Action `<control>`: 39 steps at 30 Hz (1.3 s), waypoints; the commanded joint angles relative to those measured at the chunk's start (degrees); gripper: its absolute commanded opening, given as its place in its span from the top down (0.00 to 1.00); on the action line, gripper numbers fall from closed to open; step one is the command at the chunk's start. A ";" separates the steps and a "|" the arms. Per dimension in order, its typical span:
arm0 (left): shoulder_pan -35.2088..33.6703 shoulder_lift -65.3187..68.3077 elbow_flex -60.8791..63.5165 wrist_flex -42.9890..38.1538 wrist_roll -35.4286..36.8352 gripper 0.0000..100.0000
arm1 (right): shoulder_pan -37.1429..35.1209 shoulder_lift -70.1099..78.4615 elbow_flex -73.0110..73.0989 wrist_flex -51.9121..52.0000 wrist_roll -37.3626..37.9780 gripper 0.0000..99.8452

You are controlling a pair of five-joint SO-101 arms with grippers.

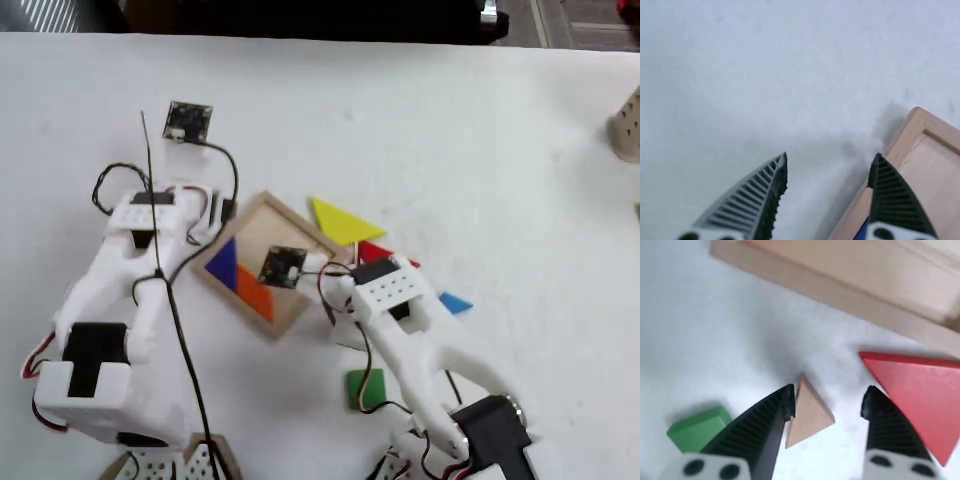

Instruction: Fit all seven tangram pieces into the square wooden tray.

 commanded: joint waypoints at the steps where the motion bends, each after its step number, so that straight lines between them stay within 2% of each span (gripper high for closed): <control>1: -0.13 -0.22 -2.81 -0.79 -0.09 0.73 | 1.45 -2.77 0.35 -4.26 -2.90 0.81; 7: -0.66 -0.22 -2.81 -0.88 -0.09 0.73 | 3.38 -2.77 0.70 -4.35 -3.08 0.73; 17: -0.66 -0.22 -2.81 -0.88 -0.09 0.73 | 4.88 -2.77 0.88 0.04 -3.60 0.74; 23: -0.66 -0.22 -2.81 -0.88 -0.09 0.73 | 4.97 -2.77 0.88 1.54 -11.25 0.74; 28: -0.66 -0.22 -2.81 -0.88 -0.09 0.73 | 7.69 -2.77 0.79 1.45 -19.60 0.74; 39: -0.66 -0.22 -2.81 -0.88 -0.09 0.73 | 7.87 -2.33 0.79 1.63 -21.45 0.74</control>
